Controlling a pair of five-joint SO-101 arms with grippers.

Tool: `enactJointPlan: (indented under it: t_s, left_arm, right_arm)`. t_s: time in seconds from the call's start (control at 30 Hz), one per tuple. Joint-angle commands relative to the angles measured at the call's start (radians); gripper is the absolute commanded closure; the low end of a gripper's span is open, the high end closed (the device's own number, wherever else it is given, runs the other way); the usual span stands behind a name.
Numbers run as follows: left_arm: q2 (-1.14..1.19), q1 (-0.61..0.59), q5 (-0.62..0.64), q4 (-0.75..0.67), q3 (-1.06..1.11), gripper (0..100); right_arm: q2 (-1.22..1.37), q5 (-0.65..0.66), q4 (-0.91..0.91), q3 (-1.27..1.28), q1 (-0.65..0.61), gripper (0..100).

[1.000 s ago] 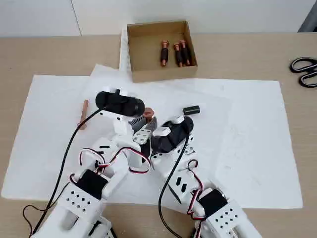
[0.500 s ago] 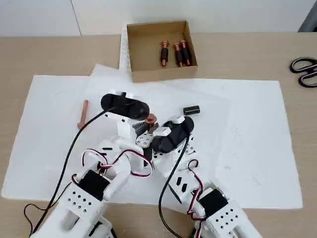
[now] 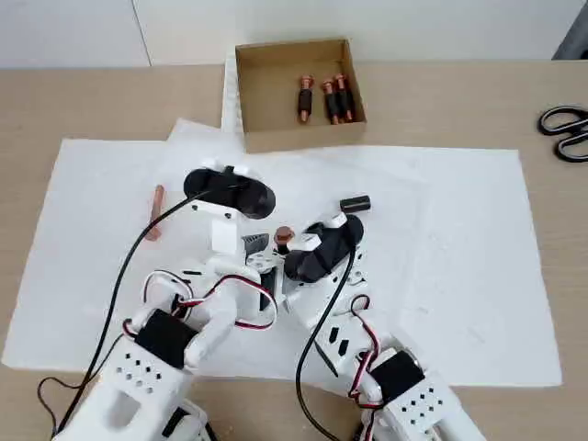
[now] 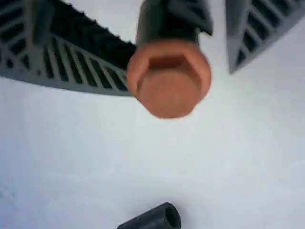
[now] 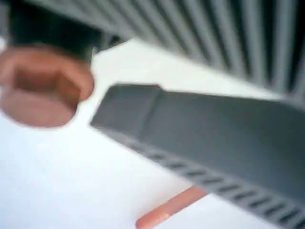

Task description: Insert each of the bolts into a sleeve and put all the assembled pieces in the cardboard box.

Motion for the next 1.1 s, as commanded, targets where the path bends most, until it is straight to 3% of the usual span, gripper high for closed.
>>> enactJointPlan:
  t_s: [0.0,0.27,0.43,0.57,0.7,0.87,1.07]
  left_arm:
    - [-0.012,-0.018,-0.009,0.069,-0.104,75]
    - [-0.012,-0.216,-0.012,0.164,-0.272,75]
    - [-0.012,-0.436,-0.014,0.221,-0.28,75]
    - [-0.012,-0.643,-0.014,0.364,-0.28,75]
    - [-0.011,-0.798,-0.072,0.466,-0.28,75]
    - [-0.011,-0.879,-0.307,0.523,-0.272,75]
    - [-0.011,-0.884,-0.327,0.571,-0.272,75]
  right_arm:
    - [-0.024,-0.006,-0.03,-0.018,0.001,99.5]
    - [-0.024,-0.006,-0.03,-0.018,0.001,99.5]
    - [-0.016,-0.005,-0.019,-0.018,0.002,99.5]
    - [-0.013,-0.003,0.124,-0.095,0.012,99.5]
    - [0.022,0.0,0.282,-0.296,0.101,99.5]
    - [0.288,0.106,0.298,-0.578,0.18,99.5]
    - [0.78,0.11,0.291,-1.02,0.234,99.5]
